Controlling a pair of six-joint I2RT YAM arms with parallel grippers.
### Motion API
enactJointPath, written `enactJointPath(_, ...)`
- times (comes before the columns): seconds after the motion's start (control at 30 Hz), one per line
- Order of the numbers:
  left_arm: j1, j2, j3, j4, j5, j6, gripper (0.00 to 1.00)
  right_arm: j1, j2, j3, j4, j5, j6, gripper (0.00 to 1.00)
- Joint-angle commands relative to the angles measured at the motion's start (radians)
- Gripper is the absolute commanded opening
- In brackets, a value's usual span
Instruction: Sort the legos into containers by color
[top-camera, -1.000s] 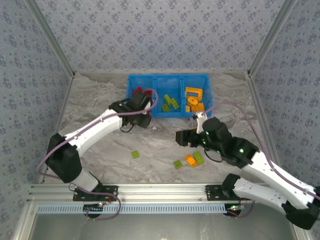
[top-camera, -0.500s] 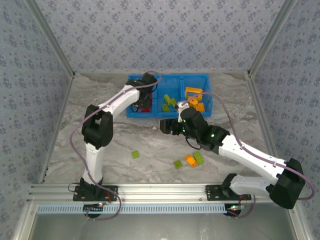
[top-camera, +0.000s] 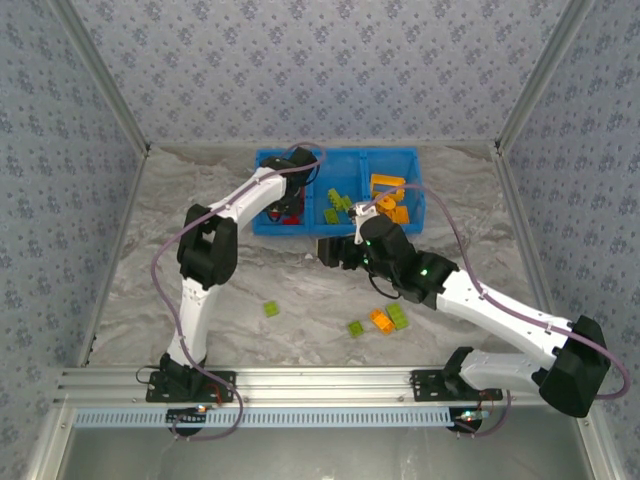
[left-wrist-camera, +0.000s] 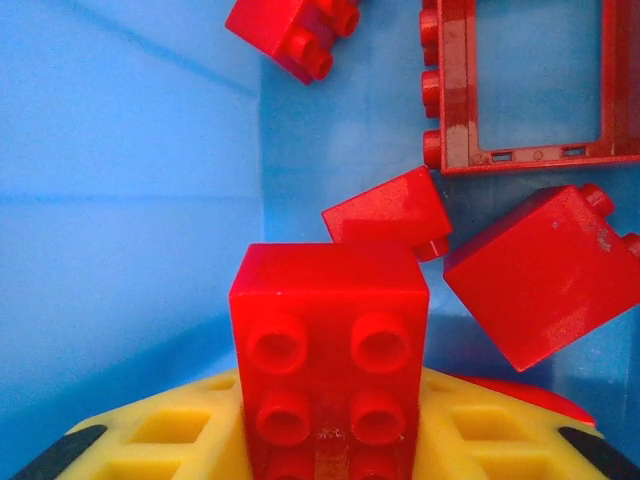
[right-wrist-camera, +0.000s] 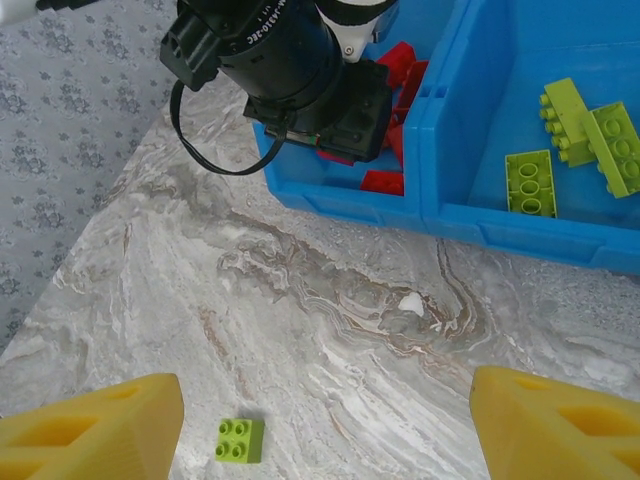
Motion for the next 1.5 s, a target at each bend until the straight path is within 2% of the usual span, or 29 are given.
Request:
enactJointPath(0.0, 0.002, -0.013, 0.001, -0.030, -0.018, -0.018, 0.47, 0.005, -0.012, -0.006, 0.003, 0.017, 0.015, 0.78)
enactJointPath(0.13, -0.009, -0.055, -0.009, -0.023, -0.017, -0.016, 0.54, 0.005, -0.012, -0.006, -0.014, 0.025, 0.013, 0.78)
enactJointPath(0.4, -0.045, -0.204, -0.014, -0.012, -0.040, -0.037, 0.54, 0.003, -0.024, -0.003, -0.094, 0.096, 0.011, 0.77)
enactJointPath(0.43, -0.054, -0.244, -0.056, 0.002, -0.046, -0.045, 0.54, 0.003, -0.022, 0.002, -0.118, 0.114, 0.012, 0.76)
enactJointPath(0.6, -0.104, -0.479, -0.226, 0.084, -0.064, -0.096, 0.54, 0.056, 0.058, 0.061, -0.227, 0.169, -0.041, 0.71)
enactJointPath(0.8, -0.171, -0.885, -0.555, 0.130, -0.054, -0.210, 0.54, 0.242, 0.293, 0.143, -0.228, 0.148, -0.111, 0.70)
enactJointPath(0.93, -0.179, -1.169, -0.777, 0.099, 0.039, -0.254, 0.56, 0.326, 0.457, 0.223, -0.208, 0.131, -0.059, 0.72)
enactJointPath(1.07, -0.179, -1.444, -0.947, 0.029, 0.117, -0.294, 0.56, 0.351, 0.618, 0.350, -0.249, 0.092, 0.026, 0.74)
enactJointPath(1.17, -0.179, -1.615, -1.028, -0.047, 0.131, -0.333, 0.56, 0.361, 0.721, 0.440, -0.309, 0.082, 0.059, 0.75)
enactJointPath(1.33, -0.178, -1.797, -1.089, -0.093, 0.143, -0.355, 0.57, 0.367, 0.824, 0.527, -0.356, 0.068, 0.091, 0.76)
enactJointPath(1.47, -0.177, -1.827, -1.082, -0.113, 0.139, -0.344, 0.57, 0.365, 0.881, 0.586, -0.400, 0.066, 0.097, 0.74)
